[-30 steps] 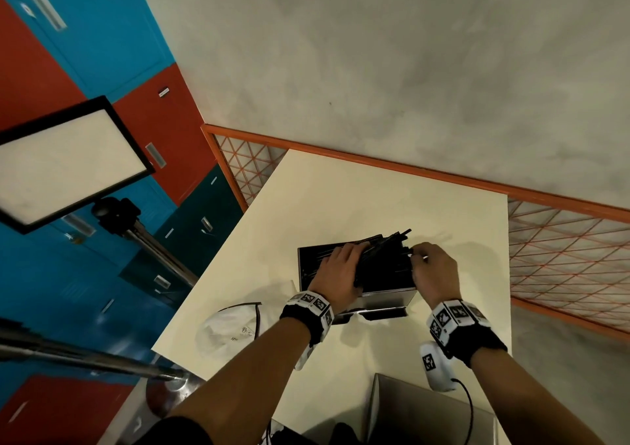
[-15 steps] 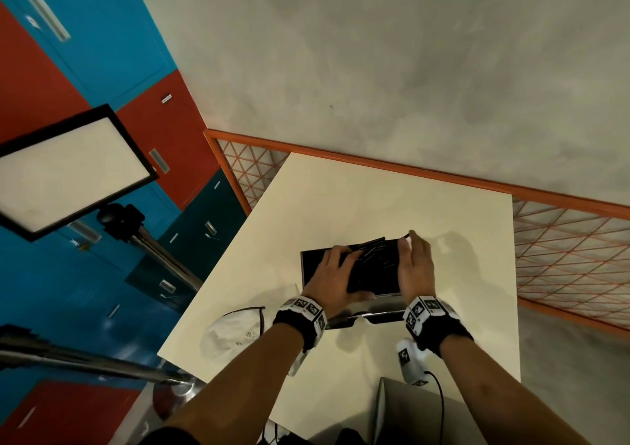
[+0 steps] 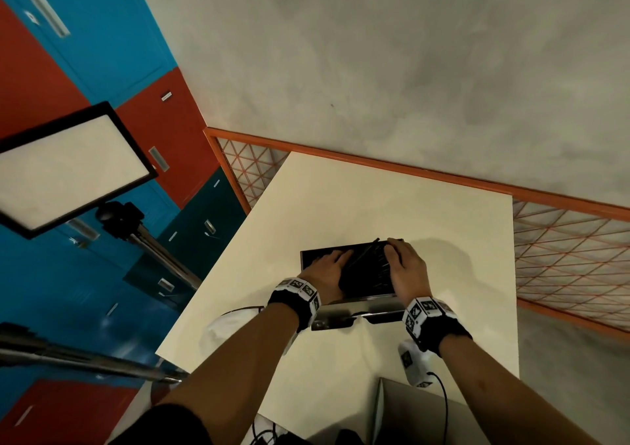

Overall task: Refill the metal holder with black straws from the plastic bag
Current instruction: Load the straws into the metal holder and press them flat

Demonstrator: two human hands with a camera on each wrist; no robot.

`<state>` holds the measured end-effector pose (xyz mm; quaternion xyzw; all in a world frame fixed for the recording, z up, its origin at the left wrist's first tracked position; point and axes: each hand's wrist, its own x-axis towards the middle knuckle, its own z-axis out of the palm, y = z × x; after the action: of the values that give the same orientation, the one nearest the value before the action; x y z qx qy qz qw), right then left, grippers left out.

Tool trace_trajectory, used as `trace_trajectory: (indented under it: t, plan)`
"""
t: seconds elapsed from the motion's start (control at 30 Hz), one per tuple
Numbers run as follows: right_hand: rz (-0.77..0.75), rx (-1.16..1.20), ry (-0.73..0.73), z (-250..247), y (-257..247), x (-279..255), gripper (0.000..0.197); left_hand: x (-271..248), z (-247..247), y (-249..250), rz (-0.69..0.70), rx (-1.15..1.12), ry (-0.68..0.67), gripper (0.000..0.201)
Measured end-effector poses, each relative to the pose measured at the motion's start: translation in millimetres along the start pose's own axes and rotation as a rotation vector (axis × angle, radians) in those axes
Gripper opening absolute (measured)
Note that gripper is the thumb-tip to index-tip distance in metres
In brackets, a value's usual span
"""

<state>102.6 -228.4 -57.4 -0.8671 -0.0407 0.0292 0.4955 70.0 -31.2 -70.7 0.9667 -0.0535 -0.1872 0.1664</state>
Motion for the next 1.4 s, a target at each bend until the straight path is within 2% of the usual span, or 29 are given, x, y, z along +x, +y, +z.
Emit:
trace_trajectory:
  t: [0.27,0.37,0.47,0.6,0.67,0.77,0.87,1.03,1.13,1.2,1.3,1.4]
  plan:
    - [0.147,0.336,0.126,-7,9,2,0.034,10,-12,36,0.002,0.078,-0.023,0.1]
    - [0.132,0.373,0.191,-12,4,5,0.035,9,-10,49,0.017,0.101,-0.01,0.106]
    - [0.051,0.227,0.143,-9,-3,3,0.039,7,2,52,0.04,0.1,0.051,0.11]
    - [-0.088,-0.016,-0.003,3,4,1,0.036,5,18,26,0.043,-0.077,0.122,0.095]
    - [-0.093,-0.038,0.023,1,7,4,0.036,0,22,13,0.051,-0.159,0.148,0.09]
    - [-0.035,-0.007,0.069,4,5,3,0.041,-7,24,7,0.046,-0.221,0.181,0.102]
    - [-0.089,-0.117,-0.007,17,4,-3,0.046,-8,31,10,0.075,-0.099,0.234,0.114]
    - [-0.154,-0.286,-0.038,9,3,3,0.032,-6,38,12,0.047,0.035,0.235,0.12]
    - [-0.415,-0.452,-0.039,2,-4,5,0.026,-7,42,13,0.057,0.061,0.251,0.118]
    - [-0.525,-0.56,-0.122,0,-10,4,0.033,-9,46,13,0.065,0.074,0.266,0.115]
    - [-0.52,-0.73,-0.285,2,-12,0,0.041,-17,47,17,0.065,0.092,0.258,0.107]
    - [-0.439,-0.863,-0.353,6,-7,-7,0.044,-28,54,21,0.075,0.119,0.281,0.097]
